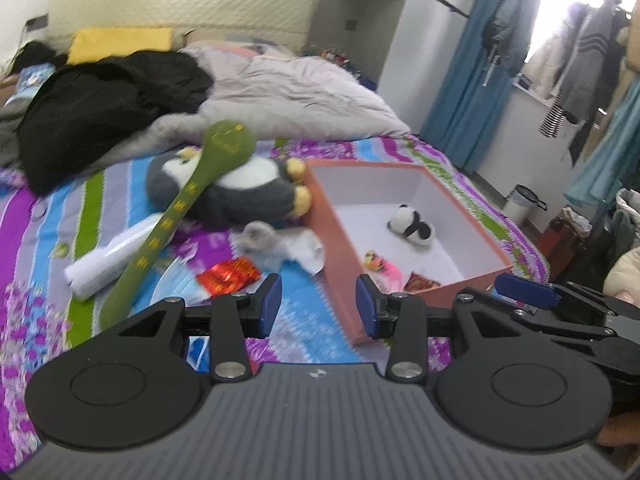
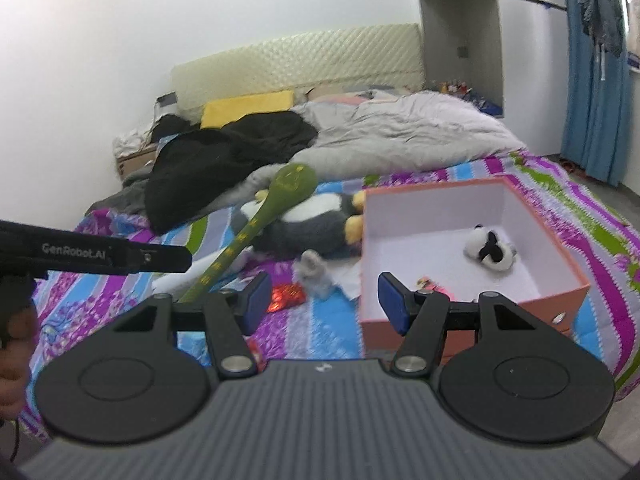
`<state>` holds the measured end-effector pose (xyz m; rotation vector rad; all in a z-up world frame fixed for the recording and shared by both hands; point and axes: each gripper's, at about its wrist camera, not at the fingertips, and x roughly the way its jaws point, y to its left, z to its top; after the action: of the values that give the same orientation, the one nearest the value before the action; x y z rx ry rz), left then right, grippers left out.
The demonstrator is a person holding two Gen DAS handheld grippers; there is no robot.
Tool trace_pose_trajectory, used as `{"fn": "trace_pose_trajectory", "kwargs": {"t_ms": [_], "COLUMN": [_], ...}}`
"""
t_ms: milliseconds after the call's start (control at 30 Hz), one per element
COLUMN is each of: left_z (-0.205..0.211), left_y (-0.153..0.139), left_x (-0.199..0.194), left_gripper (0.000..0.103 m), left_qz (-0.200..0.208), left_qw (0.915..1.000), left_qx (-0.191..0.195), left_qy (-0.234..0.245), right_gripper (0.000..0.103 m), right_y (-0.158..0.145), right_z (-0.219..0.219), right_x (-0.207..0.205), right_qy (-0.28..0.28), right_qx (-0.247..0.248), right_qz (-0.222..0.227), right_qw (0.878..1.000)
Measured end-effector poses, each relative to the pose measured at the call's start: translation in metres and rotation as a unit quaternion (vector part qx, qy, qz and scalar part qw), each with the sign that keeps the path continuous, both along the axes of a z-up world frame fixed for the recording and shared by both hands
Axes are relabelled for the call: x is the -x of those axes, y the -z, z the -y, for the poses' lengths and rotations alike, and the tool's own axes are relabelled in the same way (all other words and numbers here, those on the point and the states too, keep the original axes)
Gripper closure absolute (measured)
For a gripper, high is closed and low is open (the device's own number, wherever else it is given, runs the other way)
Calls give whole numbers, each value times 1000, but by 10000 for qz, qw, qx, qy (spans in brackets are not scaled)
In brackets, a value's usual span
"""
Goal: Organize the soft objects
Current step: 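Move both grippers back toward the blue mask and blue plastic bag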
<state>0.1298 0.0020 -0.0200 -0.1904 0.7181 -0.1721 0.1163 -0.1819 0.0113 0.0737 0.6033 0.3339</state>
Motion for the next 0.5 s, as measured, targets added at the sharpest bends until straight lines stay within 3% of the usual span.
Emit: {"fn": "trace_pose_trajectory", "kwargs": {"t_ms": [500], "left_z": [-32], "left_y": [65], "left_x": [36], "left_gripper": [56], "left_qz": [-642], "left_qw": [9967], "left_qx": [89], "left_qy": [-494], "right_gripper": [42], "right_y": [41], "right_z": [-52], "right_x": [24], "right_qy": [-555], "right_qx": [188], "right_qz": [-550], "right_qw": [9968]}}
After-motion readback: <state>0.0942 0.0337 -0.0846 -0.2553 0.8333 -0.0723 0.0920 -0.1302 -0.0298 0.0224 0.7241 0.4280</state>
